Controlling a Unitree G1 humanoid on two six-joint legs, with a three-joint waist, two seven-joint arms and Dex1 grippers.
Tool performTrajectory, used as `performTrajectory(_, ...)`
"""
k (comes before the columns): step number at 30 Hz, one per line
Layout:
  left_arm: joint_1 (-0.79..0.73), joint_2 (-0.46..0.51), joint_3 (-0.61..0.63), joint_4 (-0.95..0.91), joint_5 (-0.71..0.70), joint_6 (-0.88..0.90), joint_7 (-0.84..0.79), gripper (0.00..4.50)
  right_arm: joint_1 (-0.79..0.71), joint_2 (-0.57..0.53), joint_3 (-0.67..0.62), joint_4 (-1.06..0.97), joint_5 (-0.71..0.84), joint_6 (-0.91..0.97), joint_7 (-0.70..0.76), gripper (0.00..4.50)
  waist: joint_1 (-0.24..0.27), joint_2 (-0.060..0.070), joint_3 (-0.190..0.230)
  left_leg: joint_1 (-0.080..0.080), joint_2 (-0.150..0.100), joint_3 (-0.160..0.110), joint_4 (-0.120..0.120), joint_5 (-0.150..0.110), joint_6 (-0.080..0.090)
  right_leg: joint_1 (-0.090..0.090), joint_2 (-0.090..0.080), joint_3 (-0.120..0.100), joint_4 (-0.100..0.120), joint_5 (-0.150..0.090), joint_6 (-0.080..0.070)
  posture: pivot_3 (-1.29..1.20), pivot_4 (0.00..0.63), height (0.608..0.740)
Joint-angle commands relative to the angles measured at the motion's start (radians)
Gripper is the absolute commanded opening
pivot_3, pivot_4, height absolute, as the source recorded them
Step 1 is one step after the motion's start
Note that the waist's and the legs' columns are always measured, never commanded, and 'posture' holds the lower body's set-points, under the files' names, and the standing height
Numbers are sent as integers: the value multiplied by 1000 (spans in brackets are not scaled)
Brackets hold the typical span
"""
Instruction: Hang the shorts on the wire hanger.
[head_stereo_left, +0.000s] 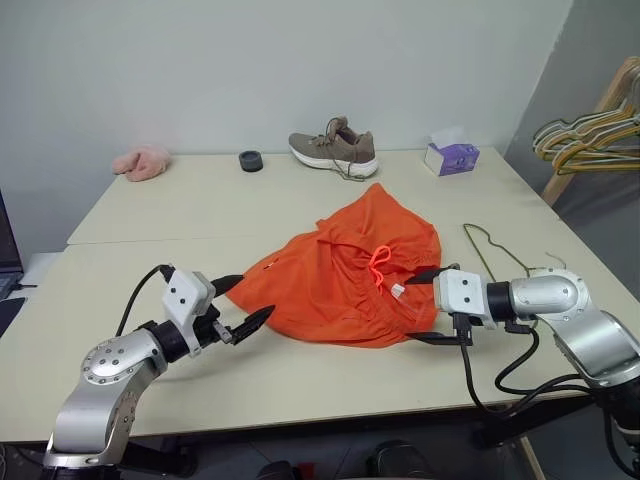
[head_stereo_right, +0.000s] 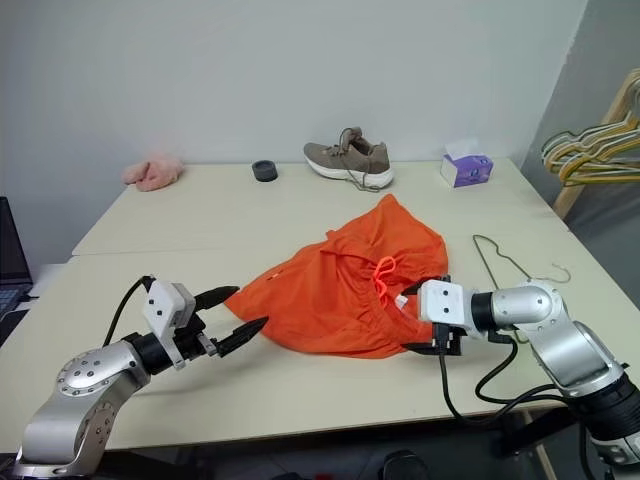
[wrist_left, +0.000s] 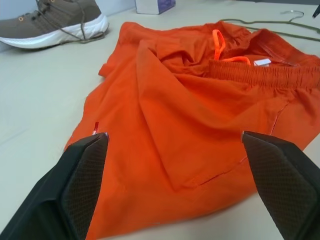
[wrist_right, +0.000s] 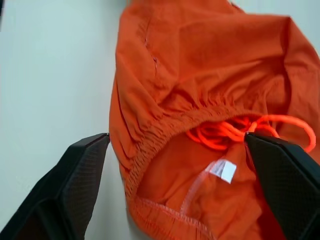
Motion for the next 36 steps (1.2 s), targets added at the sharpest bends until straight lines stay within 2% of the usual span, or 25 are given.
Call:
performTrajectory(1,-52,43,-26,88,92,-130,-34,4500,2,-5,-14,-64,36,29,29,4473,1,0,0,0,0,0,0,0,0,0,0,0,0,0,0,-204,0,740)
performTrajectory(4,-83,66,-37,165,122,-183,-64,4500,7,-4,-15,-87,39,45,35,4473,1,0,0,0,-1,1,1,0,0,0,0,0,0,1,-2,-204,0,740)
performTrajectory(7,-103,119,-69,265,216,-298,-91,4500,8,3,-9,-109,37,55,32,4473,-3,0,0,0,-1,1,1,0,0,0,-1,0,0,1,-2,-226,0,740)
performTrajectory(13,-204,156,-135,466,356,-508,-80,4500,7,6,8,-145,35,78,38,4473,-15,0,0,0,-1,0,0,0,0,-1,-3,-1,0,1,-2,-233,0,740)
performTrajectory(20,-405,143,-258,746,499,-690,-71,4500,-10,10,30,-164,28,98,38,4473,-27,0,0,-1,-1,0,1,0,0,0,-3,-1,0,2,-2,-253,0,740)
performTrajectory(26,-541,109,-353,951,571,-759,-92,4500,-11,4,25,-190,29,125,32,4473,-40,0,-1,-1,-1,-1,1,0,0,0,-3,-2,1,2,-1,-274,0,740)
performTrajectory(30,-580,98,-382,1029,582,-786,-120,3627,-9,3,15,-197,24,130,19,4500,-49,0,-2,-1,-1,-1,3,0,0,2,-3,-3,1,2,0,-283,0,740)
performTrajectory(36,-566,114,-353,1003,462,-729,-292,1699,-15,4,9,-179,-8,90,-6,4500,-64,1,-2,0,-1,-2,8,0,0,5,-3,-3,1,1,5,-286,0,740)
